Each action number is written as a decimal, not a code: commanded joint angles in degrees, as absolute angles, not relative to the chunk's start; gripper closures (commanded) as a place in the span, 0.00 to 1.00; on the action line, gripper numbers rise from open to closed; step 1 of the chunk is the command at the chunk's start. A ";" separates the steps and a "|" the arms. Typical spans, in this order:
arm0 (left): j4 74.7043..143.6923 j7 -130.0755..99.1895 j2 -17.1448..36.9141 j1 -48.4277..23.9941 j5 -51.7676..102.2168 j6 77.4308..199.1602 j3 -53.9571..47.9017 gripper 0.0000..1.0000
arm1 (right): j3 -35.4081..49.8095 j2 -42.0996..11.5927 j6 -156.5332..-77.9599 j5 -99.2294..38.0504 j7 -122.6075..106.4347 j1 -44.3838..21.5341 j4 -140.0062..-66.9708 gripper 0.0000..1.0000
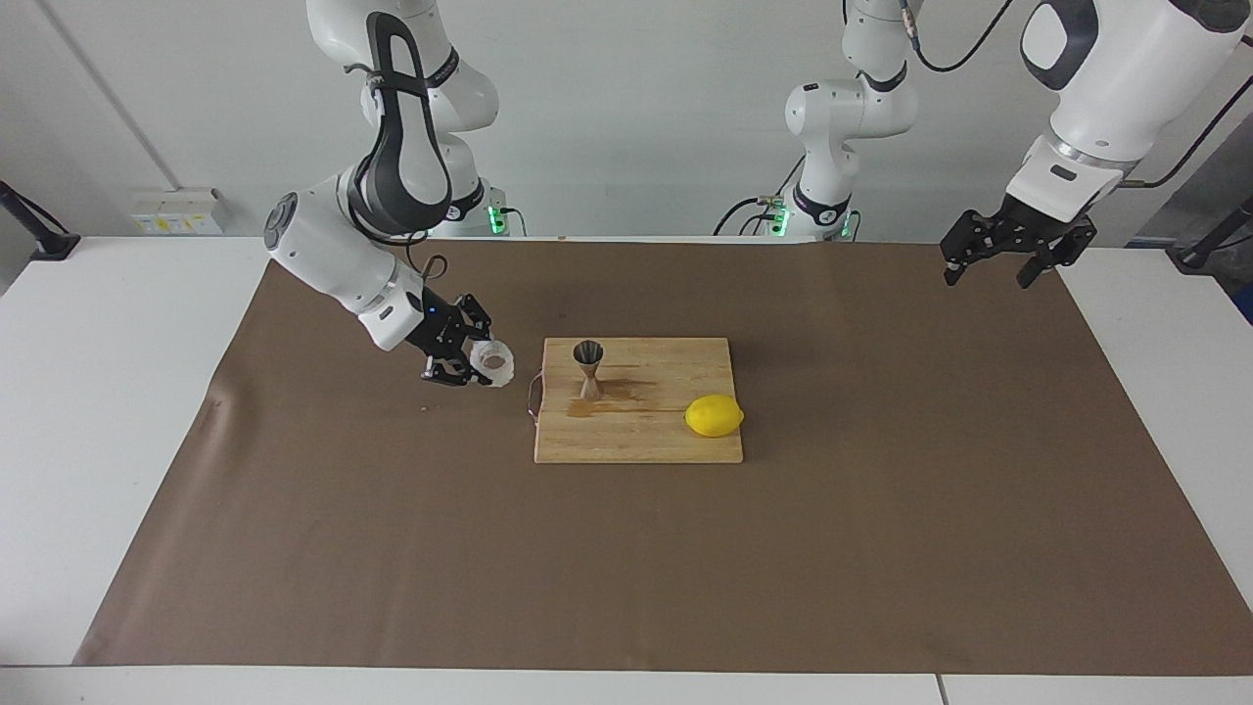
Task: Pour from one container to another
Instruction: 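Lift the white cup with the right gripper over the silver cup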
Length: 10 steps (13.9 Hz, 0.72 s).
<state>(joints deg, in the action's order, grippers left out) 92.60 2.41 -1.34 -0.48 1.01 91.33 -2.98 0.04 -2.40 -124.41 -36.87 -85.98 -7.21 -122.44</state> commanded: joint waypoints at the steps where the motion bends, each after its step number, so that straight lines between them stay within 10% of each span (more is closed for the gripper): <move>1: 94.39 2.64 -2.90 -0.44 1.58 91.41 -2.90 0.00 | 0.18 0.08 -125.24 -30.00 -77.37 -10.62 -122.08 1.00; 10: 94.39 2.72 -2.90 0.35 1.58 90.88 -2.81 0.00 | 0.26 -0.88 -122.87 -8.89 -59.87 -21.17 -116.46 1.00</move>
